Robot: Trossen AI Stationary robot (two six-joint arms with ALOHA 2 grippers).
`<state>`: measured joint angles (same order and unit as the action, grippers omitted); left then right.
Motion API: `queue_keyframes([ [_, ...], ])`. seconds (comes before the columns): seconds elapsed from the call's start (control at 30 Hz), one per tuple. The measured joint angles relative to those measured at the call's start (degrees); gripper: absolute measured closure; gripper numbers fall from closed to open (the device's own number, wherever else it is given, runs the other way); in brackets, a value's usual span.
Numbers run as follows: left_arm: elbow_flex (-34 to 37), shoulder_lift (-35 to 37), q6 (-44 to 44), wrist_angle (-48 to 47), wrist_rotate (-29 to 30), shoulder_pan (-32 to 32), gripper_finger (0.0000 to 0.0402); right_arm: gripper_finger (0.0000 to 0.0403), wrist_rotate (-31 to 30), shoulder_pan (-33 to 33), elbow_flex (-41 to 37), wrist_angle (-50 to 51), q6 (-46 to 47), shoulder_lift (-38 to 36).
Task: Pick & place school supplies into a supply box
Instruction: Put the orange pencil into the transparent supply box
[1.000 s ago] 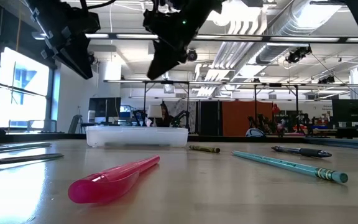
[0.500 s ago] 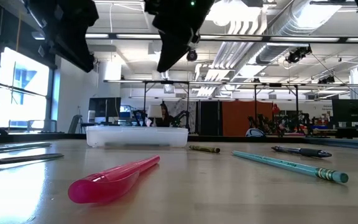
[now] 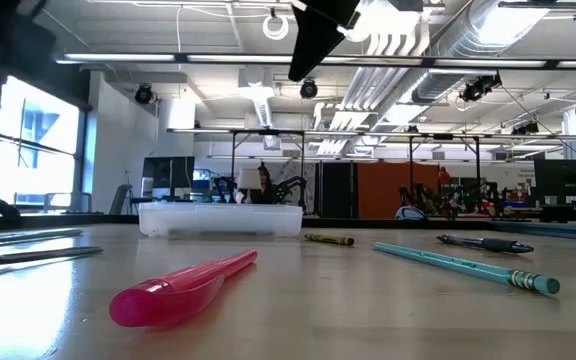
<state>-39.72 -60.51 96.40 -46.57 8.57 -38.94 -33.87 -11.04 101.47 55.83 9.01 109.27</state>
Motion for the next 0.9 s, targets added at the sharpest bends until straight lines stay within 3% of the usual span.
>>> queue_keyframes([
  [0.17, 0.4, -1.6, 15.6, -1.2, -2.7, -5.6, 0.0298, 0.0300, 0.2, 0.0, 0.0, -0.2, -0.2, 0.0],
  [0.33, 0.5, -4.8, 25.2, -7.1, -4.2, -8.1, 0.0298, 0.0302, 0.2, 0.5, 0.0, -0.3, -0.4, 0.0],
  [0.47, 0.5, -7.1, 30.6, -10.6, -8.9, -9.3, 0.0298, 0.0304, 0.1, 1.2, 0.0, -0.3, -1.4, 0.0],
  [0.7, 0.5, -10.0, 28.2, -7.2, -11.7, -9.1, 0.0298, 0.0304, 0.1, 2.2, 0.0, -0.5, -1.6, 0.0],
  [0.9, 0.5, -11.3, 20.9, 0.7, -7.8, -9.1, 0.0298, 0.0304, 0.4, 2.7, 0.0, -2.3, -1.6, 0.0],
])
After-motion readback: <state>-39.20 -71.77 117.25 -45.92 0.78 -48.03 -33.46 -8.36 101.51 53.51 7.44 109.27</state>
